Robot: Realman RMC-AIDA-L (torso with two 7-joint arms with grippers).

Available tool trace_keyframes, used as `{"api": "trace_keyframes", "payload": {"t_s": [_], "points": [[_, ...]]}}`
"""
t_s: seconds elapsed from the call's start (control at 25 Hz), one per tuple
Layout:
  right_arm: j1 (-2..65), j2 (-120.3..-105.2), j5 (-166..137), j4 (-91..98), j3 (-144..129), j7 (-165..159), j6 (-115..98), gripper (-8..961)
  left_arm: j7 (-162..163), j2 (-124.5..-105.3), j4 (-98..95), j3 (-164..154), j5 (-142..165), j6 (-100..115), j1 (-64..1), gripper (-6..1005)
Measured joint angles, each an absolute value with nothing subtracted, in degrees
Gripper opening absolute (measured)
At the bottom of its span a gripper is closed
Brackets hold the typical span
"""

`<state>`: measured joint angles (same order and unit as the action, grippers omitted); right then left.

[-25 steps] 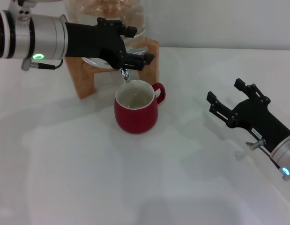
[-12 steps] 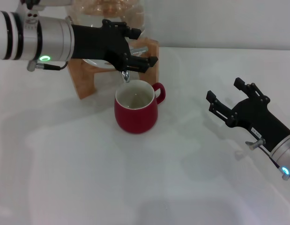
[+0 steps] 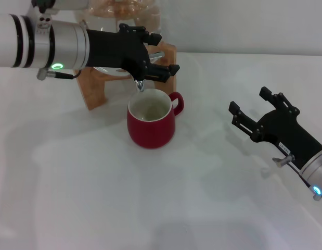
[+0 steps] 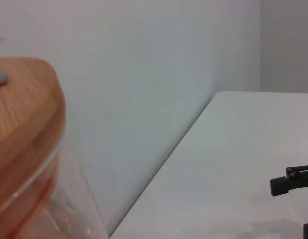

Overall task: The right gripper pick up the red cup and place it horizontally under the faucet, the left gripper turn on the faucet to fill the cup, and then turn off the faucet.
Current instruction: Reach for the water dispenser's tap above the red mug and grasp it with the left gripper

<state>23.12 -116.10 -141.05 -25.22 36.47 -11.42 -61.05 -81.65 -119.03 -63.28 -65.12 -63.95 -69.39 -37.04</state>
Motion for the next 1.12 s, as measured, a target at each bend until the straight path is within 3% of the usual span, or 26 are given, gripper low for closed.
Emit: {"api": "trace_keyframes", "payload": {"t_s": [1.12], "points": [[23.11,-116.02,-140.79,-25.22,36.53,-11.42,-61.16,869,-83.86,-119.09,-59.76,-65.21,-64.07,-67.14,-38.72,846]]}}
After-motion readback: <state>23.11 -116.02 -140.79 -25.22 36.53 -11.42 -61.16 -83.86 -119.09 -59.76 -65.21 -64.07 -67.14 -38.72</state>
